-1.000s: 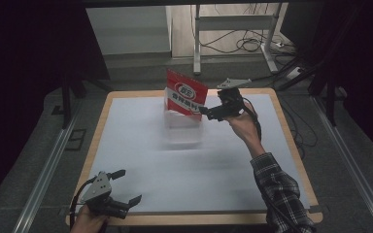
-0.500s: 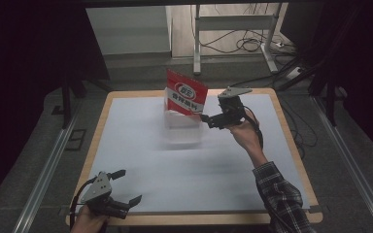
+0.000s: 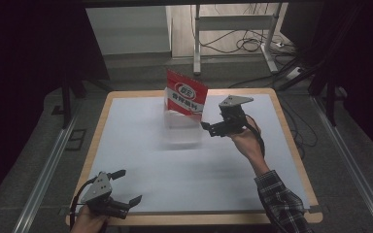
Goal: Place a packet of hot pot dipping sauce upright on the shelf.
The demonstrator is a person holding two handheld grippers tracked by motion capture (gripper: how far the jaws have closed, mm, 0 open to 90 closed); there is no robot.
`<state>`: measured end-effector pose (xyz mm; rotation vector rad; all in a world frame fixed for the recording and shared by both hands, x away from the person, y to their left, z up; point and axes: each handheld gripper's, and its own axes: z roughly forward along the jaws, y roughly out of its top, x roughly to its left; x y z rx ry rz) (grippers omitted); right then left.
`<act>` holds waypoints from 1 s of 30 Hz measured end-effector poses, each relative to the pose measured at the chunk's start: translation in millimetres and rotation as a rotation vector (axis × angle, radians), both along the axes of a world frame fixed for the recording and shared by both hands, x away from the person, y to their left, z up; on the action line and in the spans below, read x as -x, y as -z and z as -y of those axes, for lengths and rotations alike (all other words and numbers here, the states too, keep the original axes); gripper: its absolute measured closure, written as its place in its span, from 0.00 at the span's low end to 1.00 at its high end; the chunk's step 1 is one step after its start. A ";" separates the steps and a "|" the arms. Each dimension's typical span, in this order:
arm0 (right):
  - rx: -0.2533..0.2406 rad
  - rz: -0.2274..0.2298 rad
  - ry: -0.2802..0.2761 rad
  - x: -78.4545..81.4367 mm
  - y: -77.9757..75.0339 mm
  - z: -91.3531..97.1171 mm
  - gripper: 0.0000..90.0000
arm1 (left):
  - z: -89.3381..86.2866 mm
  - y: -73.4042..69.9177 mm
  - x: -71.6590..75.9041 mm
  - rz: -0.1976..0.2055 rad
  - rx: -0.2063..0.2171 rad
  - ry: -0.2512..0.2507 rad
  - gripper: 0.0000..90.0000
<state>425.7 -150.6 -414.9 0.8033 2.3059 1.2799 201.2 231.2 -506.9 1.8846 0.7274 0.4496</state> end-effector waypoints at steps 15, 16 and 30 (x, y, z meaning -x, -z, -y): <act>0.019 -0.015 0.030 16.2 6.4 25.3 0.02 | -0.4 -0.3 -0.1 0.001 0.002 0.007 0.00; 0.017 -0.015 0.033 17.7 5.8 27.5 0.02 | -0.5 -0.3 -0.2 0.001 0.002 0.007 0.00; 0.007 -0.014 0.065 43.8 5.0 54.6 0.02 | -0.9 -0.3 -0.4 -0.003 0.006 0.007 0.00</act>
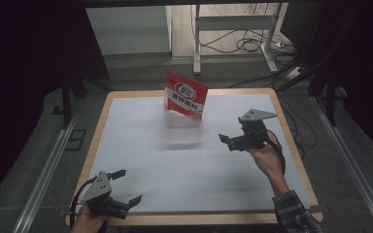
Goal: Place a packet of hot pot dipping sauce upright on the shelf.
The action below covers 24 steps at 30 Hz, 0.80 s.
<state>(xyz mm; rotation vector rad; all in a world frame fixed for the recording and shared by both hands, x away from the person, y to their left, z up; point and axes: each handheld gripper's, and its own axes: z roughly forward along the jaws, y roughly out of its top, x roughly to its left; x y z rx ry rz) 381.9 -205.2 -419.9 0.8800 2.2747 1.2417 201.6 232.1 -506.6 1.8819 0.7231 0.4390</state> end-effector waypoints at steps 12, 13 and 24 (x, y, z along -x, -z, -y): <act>0.019 0.018 -0.002 24.5 8.5 17.2 0.02 | 0.1 0.0 -0.1 0.000 -0.001 -0.001 0.00; 0.018 0.018 -0.002 26.0 8.9 18.0 0.02 | 0.1 0.0 -0.1 0.000 -0.001 -0.001 0.00; 0.013 0.047 -0.002 44.3 10.5 24.8 0.02 | 0.3 0.0 0.0 0.000 -0.004 -0.001 0.00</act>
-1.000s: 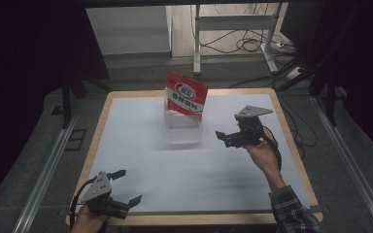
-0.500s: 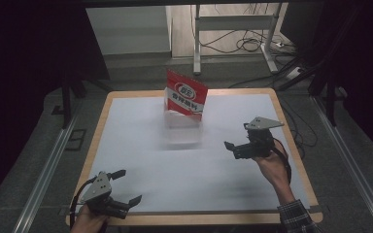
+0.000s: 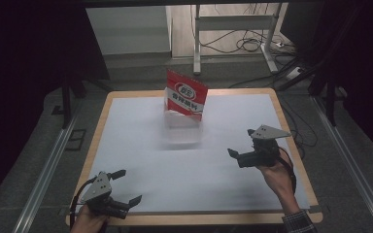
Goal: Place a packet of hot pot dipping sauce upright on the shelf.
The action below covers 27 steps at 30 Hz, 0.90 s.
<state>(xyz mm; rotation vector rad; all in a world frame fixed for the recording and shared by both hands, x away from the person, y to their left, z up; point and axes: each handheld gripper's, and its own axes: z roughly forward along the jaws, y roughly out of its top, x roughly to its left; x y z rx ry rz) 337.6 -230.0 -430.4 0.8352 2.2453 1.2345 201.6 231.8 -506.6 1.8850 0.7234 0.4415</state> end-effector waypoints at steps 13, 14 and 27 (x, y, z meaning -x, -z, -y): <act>0.009 0.001 0.026 21.0 17.3 20.8 0.02 | 0.4 0.0 0.0 0.000 -0.005 0.000 0.00; 0.011 -0.002 0.031 23.9 20.9 23.5 0.02 | 0.5 0.0 0.0 0.000 -0.005 0.000 0.00; 0.057 -0.047 0.053 34.8 46.9 36.7 0.02 | 0.2 -0.3 0.0 0.002 -0.004 -0.001 0.00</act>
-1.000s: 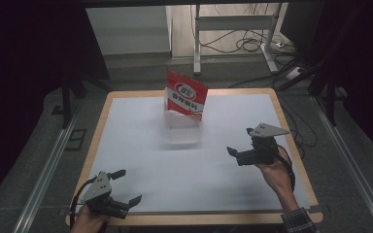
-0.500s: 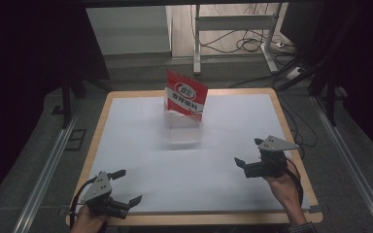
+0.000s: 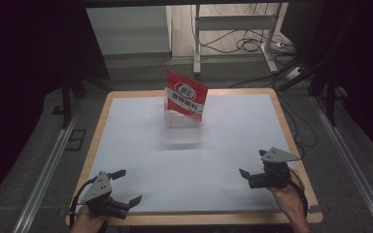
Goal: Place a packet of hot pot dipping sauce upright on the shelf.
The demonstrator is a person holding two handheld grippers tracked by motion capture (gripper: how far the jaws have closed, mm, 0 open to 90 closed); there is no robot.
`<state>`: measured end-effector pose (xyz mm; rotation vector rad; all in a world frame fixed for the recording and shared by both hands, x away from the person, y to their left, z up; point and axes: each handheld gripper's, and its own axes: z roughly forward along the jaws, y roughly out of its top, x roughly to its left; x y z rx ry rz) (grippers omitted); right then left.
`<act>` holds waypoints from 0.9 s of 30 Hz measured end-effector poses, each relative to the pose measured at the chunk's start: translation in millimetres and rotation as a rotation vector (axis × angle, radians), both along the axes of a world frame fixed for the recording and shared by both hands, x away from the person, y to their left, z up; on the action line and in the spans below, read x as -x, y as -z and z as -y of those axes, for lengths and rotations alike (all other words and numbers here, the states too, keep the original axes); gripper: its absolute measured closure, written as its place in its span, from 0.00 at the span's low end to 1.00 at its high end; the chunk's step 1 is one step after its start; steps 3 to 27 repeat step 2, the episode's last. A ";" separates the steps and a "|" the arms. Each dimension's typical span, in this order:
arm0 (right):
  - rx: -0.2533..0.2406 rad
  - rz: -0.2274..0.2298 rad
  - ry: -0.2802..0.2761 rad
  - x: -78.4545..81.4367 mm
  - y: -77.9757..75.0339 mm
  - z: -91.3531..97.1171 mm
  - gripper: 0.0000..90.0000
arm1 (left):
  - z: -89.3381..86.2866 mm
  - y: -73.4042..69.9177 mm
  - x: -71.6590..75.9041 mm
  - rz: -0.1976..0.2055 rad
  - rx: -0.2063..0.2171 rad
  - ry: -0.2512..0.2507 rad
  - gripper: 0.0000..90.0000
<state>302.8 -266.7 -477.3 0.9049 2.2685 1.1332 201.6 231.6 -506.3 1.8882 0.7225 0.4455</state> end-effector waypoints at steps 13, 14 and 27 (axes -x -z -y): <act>0.001 0.003 0.003 0.3 -0.6 1.8 0.02 | -0.1 0.0 -0.2 -0.002 0.001 -0.001 0.00; 0.001 0.003 0.003 0.3 -0.6 1.8 0.02 | -0.1 0.0 -0.2 -0.002 0.001 -0.001 0.00; 0.001 0.003 0.003 0.3 -0.6 1.8 0.02 | -0.1 0.0 -0.2 -0.002 0.001 -0.001 0.00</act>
